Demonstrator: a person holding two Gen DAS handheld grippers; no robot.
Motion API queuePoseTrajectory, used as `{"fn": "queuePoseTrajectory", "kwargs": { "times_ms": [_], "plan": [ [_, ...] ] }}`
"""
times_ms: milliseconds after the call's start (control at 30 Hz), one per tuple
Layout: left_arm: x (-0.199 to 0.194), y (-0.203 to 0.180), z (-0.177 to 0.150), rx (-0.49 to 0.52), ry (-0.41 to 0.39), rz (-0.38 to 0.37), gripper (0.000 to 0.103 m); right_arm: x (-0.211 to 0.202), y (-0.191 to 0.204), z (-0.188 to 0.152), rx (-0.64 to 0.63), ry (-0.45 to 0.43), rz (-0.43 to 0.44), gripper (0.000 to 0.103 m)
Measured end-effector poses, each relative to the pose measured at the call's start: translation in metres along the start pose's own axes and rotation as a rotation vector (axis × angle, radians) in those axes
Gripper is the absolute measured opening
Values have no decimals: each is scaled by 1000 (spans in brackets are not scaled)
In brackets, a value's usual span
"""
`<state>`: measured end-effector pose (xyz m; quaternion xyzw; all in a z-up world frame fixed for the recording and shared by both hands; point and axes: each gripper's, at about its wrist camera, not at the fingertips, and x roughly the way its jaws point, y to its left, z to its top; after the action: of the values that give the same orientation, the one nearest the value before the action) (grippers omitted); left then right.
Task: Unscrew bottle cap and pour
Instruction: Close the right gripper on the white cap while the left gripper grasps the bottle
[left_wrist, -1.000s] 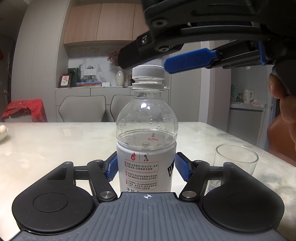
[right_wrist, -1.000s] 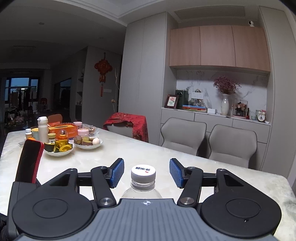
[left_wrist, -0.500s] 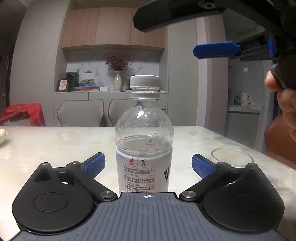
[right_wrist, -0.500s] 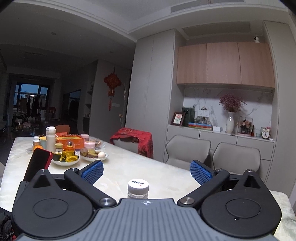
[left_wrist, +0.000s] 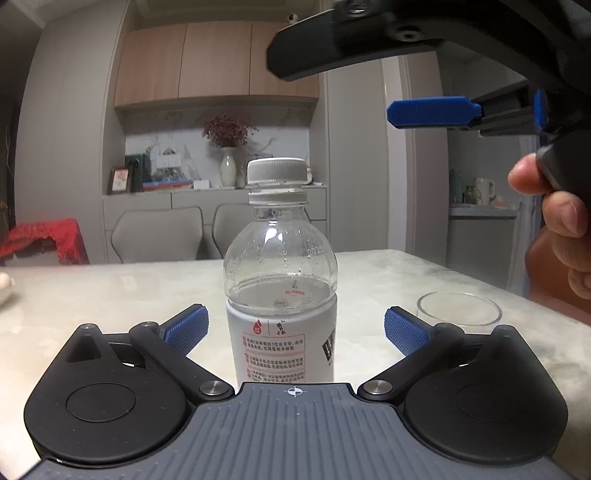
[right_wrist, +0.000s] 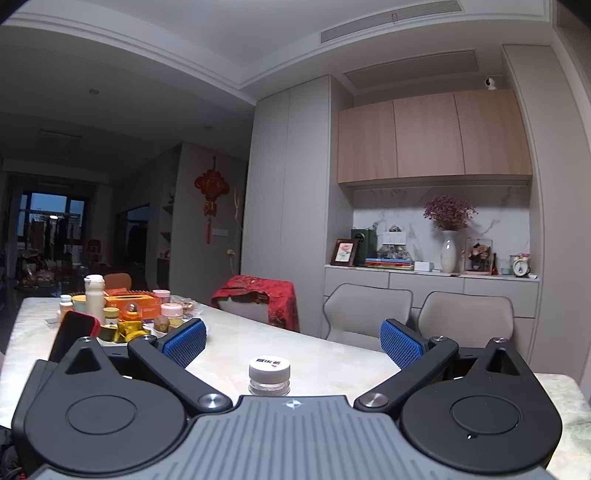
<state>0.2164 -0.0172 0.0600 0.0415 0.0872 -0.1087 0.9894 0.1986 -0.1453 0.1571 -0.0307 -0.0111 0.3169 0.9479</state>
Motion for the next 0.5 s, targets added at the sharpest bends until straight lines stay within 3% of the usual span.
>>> {"fn": "queuePoseTrajectory", "kwargs": {
  "times_ms": [500],
  "plan": [
    [-2, -2, -3, -41, 16, -15, 103, 18, 6, -5, -59, 71, 4, 103]
  ]
}}
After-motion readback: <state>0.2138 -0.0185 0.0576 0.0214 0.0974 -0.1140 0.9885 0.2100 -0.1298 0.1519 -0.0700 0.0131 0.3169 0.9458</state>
